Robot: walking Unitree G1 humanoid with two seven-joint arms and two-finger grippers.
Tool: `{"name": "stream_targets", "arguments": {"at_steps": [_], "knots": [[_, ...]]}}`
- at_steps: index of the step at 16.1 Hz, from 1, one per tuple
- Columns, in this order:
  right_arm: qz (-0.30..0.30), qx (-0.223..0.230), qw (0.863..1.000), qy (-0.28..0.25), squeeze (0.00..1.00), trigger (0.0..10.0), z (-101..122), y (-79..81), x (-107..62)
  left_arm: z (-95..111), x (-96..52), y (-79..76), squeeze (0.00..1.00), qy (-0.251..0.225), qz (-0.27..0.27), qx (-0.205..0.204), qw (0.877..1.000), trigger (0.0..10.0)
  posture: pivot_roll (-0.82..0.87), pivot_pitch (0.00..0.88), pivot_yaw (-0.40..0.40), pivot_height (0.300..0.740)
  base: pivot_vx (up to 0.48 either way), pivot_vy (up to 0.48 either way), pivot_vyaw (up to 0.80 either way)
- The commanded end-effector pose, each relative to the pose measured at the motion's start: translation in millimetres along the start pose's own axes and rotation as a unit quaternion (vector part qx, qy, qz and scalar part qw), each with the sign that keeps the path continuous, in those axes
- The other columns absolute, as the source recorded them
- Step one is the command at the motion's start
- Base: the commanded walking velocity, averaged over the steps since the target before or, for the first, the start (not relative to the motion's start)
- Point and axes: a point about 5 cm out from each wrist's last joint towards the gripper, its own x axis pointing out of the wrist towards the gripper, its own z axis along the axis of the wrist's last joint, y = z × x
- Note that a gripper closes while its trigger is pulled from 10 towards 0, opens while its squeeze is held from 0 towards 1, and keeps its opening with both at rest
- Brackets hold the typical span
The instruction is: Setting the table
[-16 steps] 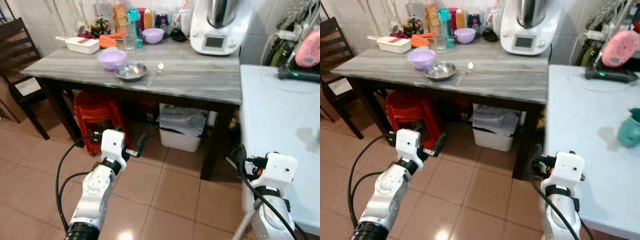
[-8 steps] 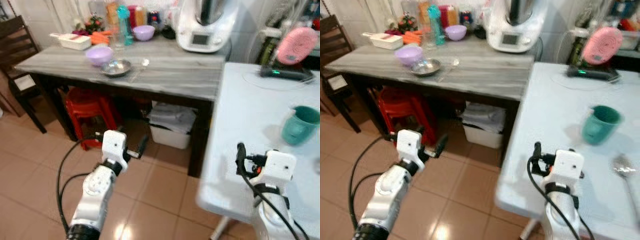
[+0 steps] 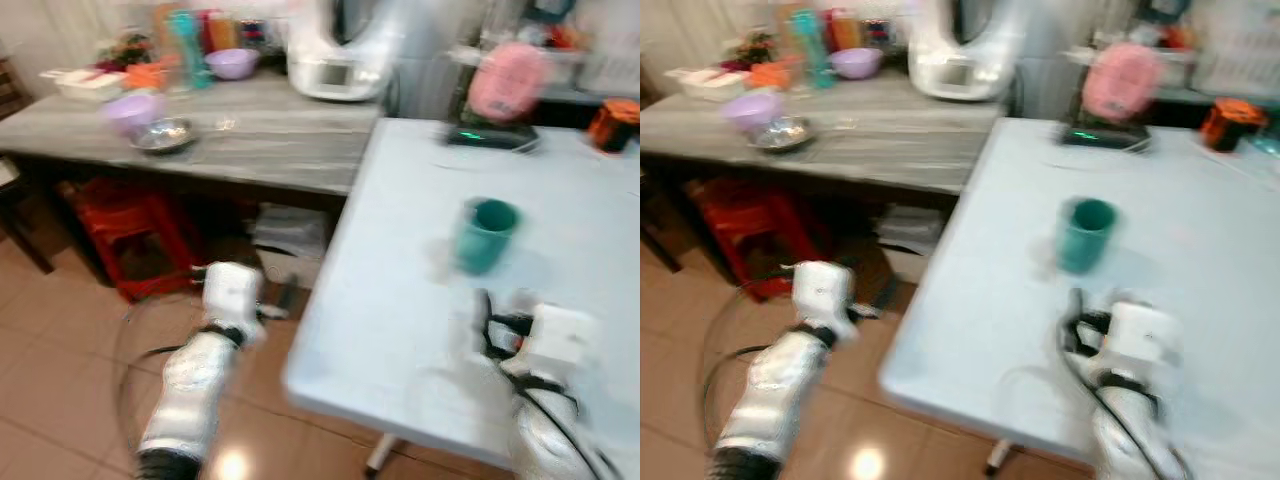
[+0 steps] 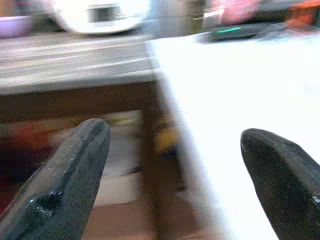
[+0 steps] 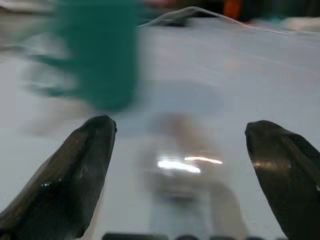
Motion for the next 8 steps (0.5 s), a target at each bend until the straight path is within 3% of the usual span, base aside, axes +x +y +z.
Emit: {"name": "stream_targets", "arguments": {"at_steps": [1, 3, 8], "knots": [[0.011, 0.013, 1.0, -0.009, 0.0, 10.0, 4.9, 8.5, 0.2, 2.2, -4.0, 12.4, 0.0, 0.002, 0.012, 0.01, 1.0, 10.0, -0.14, 0.0, 0.071, 0.74, 0.0, -0.371, 0.0], [0.012, 0.014, 1.0, -0.007, 0.0, 10.0, 4.4, 8.8, -0.2, 1.8, -3.9, 11.5, 0.0, 0.003, 0.01, 0.01, 1.0, 10.0, -0.14, 0.0, 0.071, 0.74, 0.0, -0.366, 0.0], [0.025, 0.019, 0.999, 0.003, 0.0, 10.0, 0.7, 12.5, -0.7, -1.5, -3.4, 11.2, 0.0, 0.014, 0.022, -0.018, 0.999, 10.0, -0.14, 0.0, 0.07, 0.74, 0.0, 0.0, 0.0]]}}
